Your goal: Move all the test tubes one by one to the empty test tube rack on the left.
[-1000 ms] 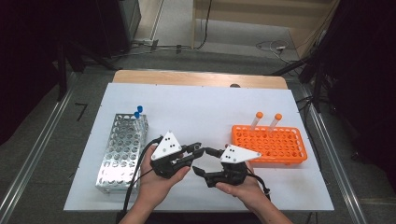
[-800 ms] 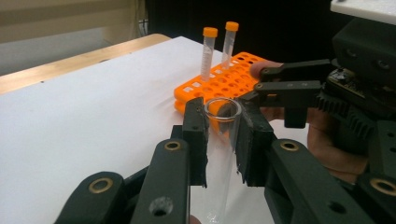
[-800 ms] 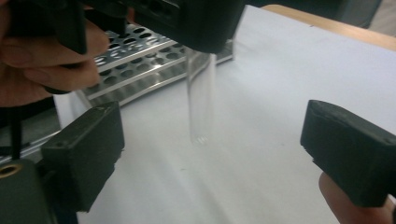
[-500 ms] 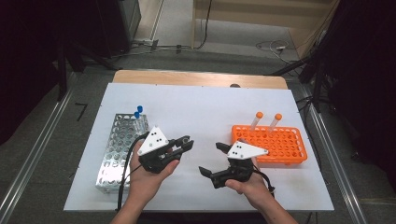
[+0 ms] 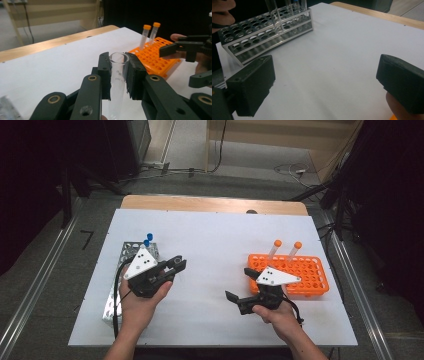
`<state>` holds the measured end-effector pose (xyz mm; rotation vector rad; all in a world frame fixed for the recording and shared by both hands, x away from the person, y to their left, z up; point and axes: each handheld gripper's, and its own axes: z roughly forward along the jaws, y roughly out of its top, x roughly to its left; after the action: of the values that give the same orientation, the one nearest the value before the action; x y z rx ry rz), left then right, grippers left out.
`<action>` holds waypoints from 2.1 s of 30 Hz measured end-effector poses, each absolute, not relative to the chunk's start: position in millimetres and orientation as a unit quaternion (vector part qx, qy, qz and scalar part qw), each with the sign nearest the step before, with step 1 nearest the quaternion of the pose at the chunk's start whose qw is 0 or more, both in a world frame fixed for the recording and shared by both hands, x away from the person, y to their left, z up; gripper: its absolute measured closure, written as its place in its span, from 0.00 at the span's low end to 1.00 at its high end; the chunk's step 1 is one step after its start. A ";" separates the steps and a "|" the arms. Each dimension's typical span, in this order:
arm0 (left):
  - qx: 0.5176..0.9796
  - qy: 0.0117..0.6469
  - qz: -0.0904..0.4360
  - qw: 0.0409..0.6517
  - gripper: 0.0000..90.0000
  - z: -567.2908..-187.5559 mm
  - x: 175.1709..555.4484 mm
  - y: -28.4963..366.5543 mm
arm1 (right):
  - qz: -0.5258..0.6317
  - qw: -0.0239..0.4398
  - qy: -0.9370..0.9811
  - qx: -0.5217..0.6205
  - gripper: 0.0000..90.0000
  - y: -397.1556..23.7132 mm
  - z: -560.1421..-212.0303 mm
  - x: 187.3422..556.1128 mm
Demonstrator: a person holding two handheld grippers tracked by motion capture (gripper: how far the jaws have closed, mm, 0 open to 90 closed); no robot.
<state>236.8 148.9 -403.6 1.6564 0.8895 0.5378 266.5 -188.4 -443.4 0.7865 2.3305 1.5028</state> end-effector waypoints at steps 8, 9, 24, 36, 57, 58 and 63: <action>0.684 0.401 0.254 0.554 0.84 -400.7 239.1 176.0 | 0.517 0.133 0.797 0.282 0.01 -198.5 -444.2 272.1; 0.681 0.405 0.255 0.554 0.84 -400.7 239.3 179.1 | 0.517 0.135 0.797 0.282 0.01 -199.5 -444.5 273.0; 0.660 0.441 0.286 0.536 0.84 -407.5 244.2 210.2 | 0.515 0.137 0.795 0.290 0.01 -205.2 -445.6 276.0; 0.643 0.468 0.305 0.524 0.84 -419.9 252.7 221.2 | 0.513 0.138 0.794 0.294 0.01 -206.5 -447.8 277.6; 0.681 0.489 0.294 0.460 0.84 -436.9 261.0 215.1 | 0.510 0.144 0.792 0.303 0.01 -211.3 -449.4 281.3; 0.683 0.490 0.292 0.456 0.84 -437.0 261.2 215.1 | 0.510 0.145 0.792 0.303 0.01 -212.0 -449.4 281.7; 0.690 0.500 0.277 0.444 0.84 -438.6 263.4 215.1 | 0.510 0.147 0.789 0.308 0.02 -215.0 -448.5 283.2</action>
<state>263.4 215.1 -438.6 1.7118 1.2387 0.6858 283.2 -215.0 -448.5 0.8875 2.2707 1.4682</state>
